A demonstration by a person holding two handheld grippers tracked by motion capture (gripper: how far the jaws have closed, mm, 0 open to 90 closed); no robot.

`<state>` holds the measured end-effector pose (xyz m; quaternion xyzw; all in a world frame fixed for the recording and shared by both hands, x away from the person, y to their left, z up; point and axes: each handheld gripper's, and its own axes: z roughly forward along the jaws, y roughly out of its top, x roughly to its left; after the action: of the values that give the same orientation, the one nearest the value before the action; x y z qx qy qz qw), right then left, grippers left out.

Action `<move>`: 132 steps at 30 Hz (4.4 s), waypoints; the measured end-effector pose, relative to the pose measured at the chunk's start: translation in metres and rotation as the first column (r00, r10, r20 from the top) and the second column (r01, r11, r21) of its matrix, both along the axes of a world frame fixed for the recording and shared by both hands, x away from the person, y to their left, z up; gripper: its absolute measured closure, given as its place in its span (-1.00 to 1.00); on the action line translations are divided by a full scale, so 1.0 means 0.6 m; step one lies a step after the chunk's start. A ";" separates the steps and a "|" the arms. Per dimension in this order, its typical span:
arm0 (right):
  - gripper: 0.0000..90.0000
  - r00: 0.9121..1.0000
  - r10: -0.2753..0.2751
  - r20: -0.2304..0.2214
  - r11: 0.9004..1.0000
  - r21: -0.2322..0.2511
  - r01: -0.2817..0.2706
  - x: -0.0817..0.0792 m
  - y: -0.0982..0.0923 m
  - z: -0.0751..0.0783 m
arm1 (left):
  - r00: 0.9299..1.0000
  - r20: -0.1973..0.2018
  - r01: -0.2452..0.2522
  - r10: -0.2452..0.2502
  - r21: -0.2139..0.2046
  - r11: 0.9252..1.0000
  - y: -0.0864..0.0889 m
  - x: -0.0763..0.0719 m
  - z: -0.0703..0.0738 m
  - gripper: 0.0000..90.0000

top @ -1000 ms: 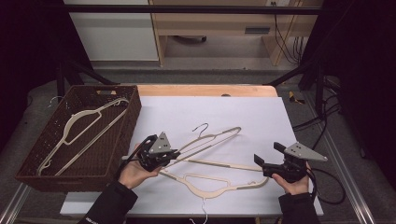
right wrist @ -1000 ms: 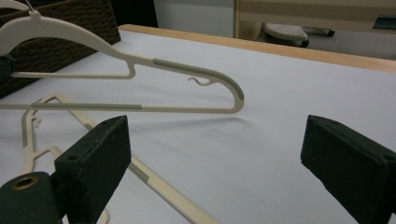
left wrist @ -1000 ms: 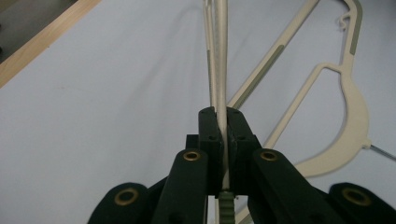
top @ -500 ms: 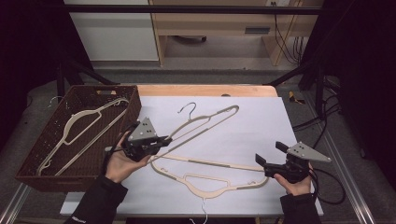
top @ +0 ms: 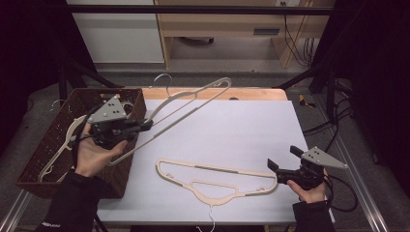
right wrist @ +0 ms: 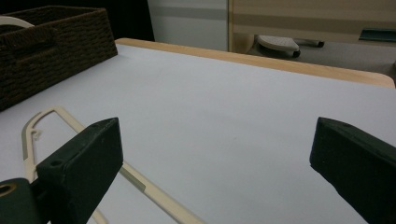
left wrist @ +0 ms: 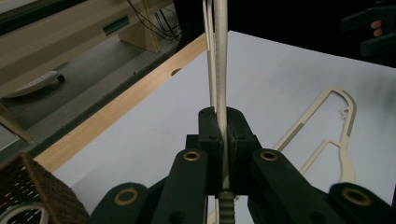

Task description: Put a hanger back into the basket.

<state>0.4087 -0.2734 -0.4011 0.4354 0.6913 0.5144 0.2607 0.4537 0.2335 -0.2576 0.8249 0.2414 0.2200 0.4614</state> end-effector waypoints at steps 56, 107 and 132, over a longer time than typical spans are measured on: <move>-0.93 1.000 -0.008 0.002 1.000 0.001 0.008 0.000 -0.003 0.001 | 0.934 -0.137 -0.333 0.330 0.001 0.943 0.375 0.033 -0.106 0.93; -0.92 1.000 0.000 0.008 1.000 -0.007 0.000 0.000 -0.001 0.001 | 0.799 -0.209 -0.540 0.564 0.165 0.825 0.352 0.032 -0.162 0.54; -0.92 0.996 0.089 -0.007 0.996 0.003 -0.089 -0.005 0.043 0.005 | 0.960 0.034 -0.266 0.278 -0.193 0.944 0.132 -0.061 -0.116 -0.72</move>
<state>0.4056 -0.2474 -0.3980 0.4062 0.7104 0.5248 0.2345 0.4172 0.3128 -0.3275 0.7297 0.3582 0.2831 0.5091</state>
